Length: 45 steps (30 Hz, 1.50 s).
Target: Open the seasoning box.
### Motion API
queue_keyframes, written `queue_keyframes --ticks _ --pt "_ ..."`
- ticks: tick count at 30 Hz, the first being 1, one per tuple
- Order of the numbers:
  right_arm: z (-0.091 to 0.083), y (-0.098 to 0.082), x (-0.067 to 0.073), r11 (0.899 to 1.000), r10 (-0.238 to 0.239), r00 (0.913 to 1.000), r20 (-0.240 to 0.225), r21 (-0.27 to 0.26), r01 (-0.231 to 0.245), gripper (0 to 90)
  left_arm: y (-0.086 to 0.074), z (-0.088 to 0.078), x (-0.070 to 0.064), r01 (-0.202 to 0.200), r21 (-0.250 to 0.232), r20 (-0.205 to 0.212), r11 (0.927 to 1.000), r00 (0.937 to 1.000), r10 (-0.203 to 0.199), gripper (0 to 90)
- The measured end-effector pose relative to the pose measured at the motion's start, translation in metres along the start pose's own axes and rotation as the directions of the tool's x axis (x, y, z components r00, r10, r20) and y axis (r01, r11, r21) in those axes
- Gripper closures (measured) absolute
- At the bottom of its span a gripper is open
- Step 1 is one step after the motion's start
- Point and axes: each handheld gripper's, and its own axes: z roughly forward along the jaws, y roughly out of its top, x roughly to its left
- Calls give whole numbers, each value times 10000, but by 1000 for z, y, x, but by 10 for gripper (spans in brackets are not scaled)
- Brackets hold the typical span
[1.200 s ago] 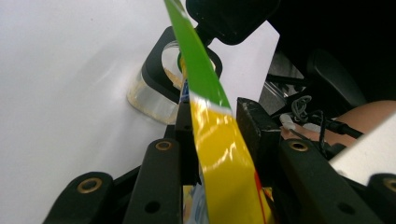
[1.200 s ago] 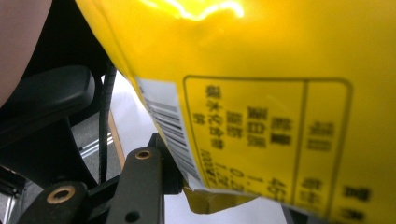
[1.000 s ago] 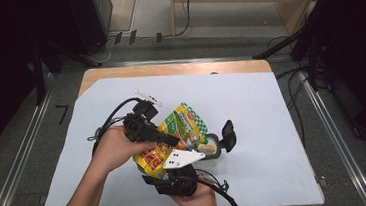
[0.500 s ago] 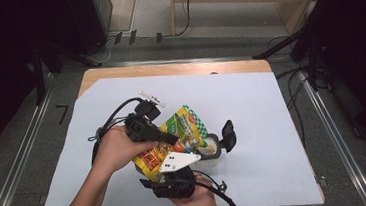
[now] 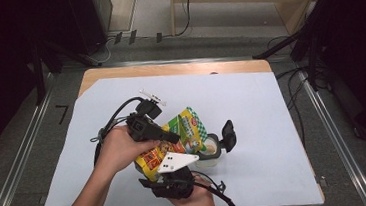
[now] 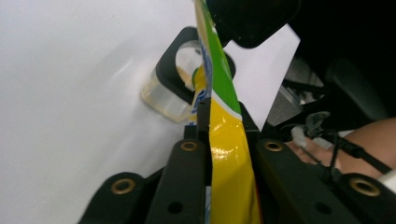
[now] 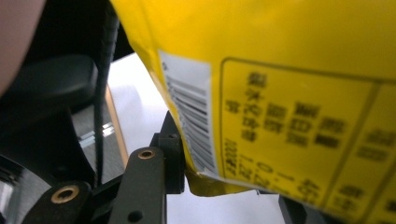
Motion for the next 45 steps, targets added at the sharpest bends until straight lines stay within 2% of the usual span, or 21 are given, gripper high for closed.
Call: queue_keyframes --ticks 3,6,7,9,11,18,23,25,26,27,28,29,34,35,38,40,45 --pt "-3 2 1 9995 175 9998 -131 -270 -178 651 0 -2 0 141 -82 374 9999 9992 -137 783" --pt "-3 2 1 9989 298 9995 -121 -362 -302 652 0 -2 0 208 -68 424 9998 9989 -205 751" --pt "-4 2 0 9980 443 9989 -125 -436 -448 652 0 -2 0 349 39 470 9994 9983 -350 731" --pt "-4 2 -1 9974 530 9985 -165 -473 -537 652 -1 -2 0 422 56 437 9991 9981 -424 707" --pt "-6 1 -4 9963 686 9976 -72 -521 -689 651 0 -2 0 317 55 466 9995 9984 -319 706" --pt "-8 0 -6 9959 656 9978 -10 -619 -655 653 -1 -2 -1 329 35 428 9995 9985 -330 687" --pt "-9 -1 -8 9957 686 9976 18 -620 -684 655 -2 -3 -1 278 81 417 9996 9987 -281 640" --pt "-9 -1 -8 9956 671 9977 22 -649 -668 655 -2 -3 -2 254 102 345 9996 9991 -257 658" --pt "-10 0 -7 9965 541 9985 104 -642 -533 650 -1 -4 -4 148 217 98 9997 9998 -150 692" --pt "-10 0 -7 9965 541 9985 104 -642 -533 650 -1 -4 -4 148 217 98 9997 9998 -150 723" --pt "-10 0 -6 9975 379 9991 210 -609 -366 646 -1 -3 -6 76 272 -70 9996 9999 -74 723" --pt "-9 0 -3 9982 284 9993 251 -541 -270 644 0 -1 -9 -23 341 -345 9994 9994 35 783" --pt "-8 -2 -4 9981 350 9992 200 -513 -339 638 1 1 -9 -91 372 -431 9993 9990 107 838" --pt "-7 -1 -3 9985 251 9997 66 -492 -247 625 2 1 -9 -139 427 -499 9990 9986 161 848" --pt "-7 0 -2 9992 36 10000 76 -401 -33 607 4 0 -9 -75 422 -428 9991 9990 93 865" --pt "-6 2 2 9985 -461 9987 212 -286 467 575 6 0 -10 -110 509 -472 9986 9988 134 880" --pt "-5 3 2 9982 -590 9981 161 -97 592 559 11 4 -9 -87 740 -527 9972 9985 126 886"
